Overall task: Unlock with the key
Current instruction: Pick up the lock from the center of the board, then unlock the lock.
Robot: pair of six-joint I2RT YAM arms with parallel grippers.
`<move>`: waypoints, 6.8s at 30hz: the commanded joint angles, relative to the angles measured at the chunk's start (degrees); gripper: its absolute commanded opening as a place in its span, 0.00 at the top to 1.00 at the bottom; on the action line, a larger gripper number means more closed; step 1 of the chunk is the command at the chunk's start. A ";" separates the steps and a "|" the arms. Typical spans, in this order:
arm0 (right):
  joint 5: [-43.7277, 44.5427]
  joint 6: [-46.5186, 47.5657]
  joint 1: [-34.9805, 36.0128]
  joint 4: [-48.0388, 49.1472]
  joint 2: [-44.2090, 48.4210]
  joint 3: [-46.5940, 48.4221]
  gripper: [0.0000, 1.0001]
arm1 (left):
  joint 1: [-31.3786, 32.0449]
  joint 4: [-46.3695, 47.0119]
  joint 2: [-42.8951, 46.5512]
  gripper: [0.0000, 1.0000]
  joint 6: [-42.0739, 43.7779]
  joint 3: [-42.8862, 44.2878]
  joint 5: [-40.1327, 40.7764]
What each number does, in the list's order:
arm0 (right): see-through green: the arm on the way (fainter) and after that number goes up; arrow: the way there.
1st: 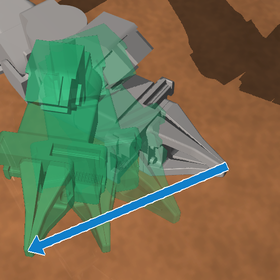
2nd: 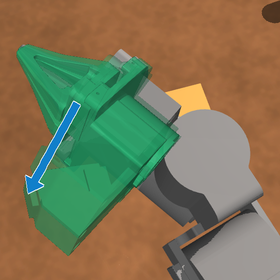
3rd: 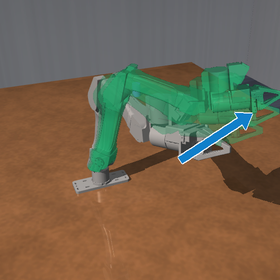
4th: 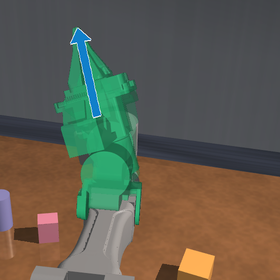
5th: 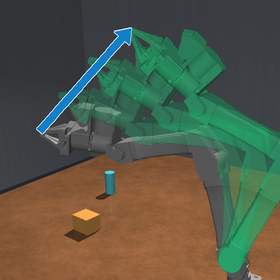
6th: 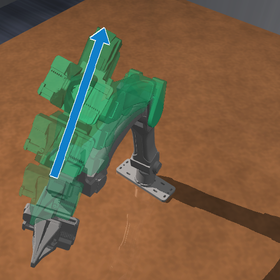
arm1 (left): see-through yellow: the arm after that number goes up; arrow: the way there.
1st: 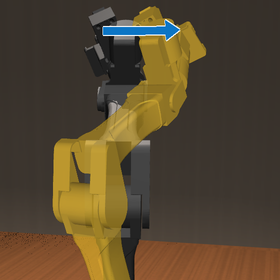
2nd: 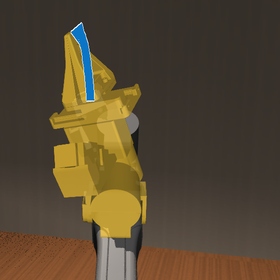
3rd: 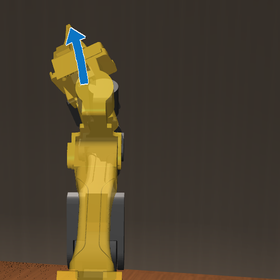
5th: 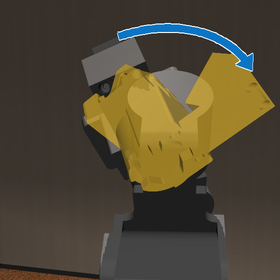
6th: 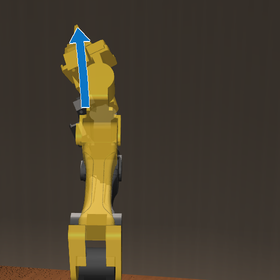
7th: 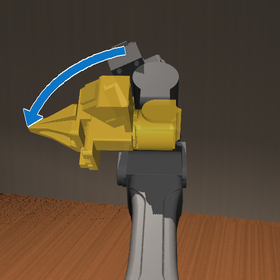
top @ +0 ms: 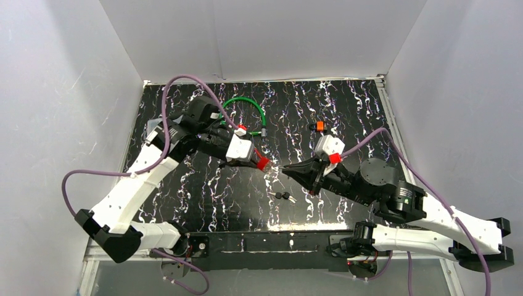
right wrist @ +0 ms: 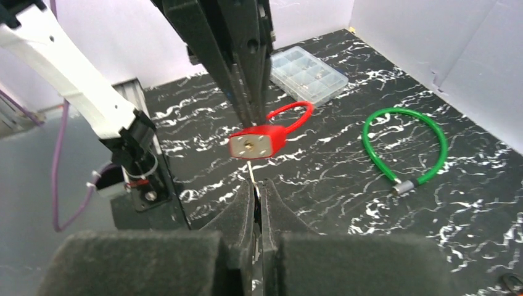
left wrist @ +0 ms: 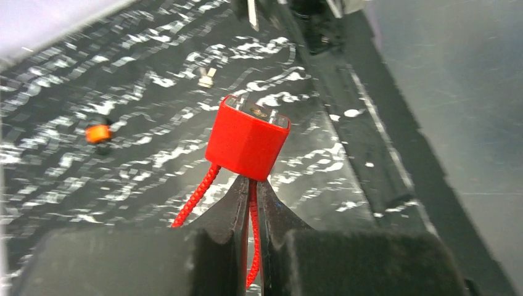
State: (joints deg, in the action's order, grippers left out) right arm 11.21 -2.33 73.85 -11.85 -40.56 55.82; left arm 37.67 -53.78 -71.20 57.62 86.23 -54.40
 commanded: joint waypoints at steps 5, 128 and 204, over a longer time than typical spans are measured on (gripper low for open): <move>-3.14 15.41 0.18 -9.02 1.02 2.94 0.99 | -0.05 -21.58 -2.57 1.00 1.05 3.69 -8.19; 19.67 48.19 19.49 -9.77 -17.30 9.14 0.99 | 2.76 -33.05 -13.61 1.00 -9.95 14.84 -8.22; 20.73 44.24 22.83 -13.15 -16.35 7.52 0.99 | 3.24 -23.11 -11.68 1.00 -19.57 14.89 -5.54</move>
State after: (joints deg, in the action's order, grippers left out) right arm 33.89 42.66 96.07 -25.63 -55.05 63.81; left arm 40.64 -80.69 -85.27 42.03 98.62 -56.10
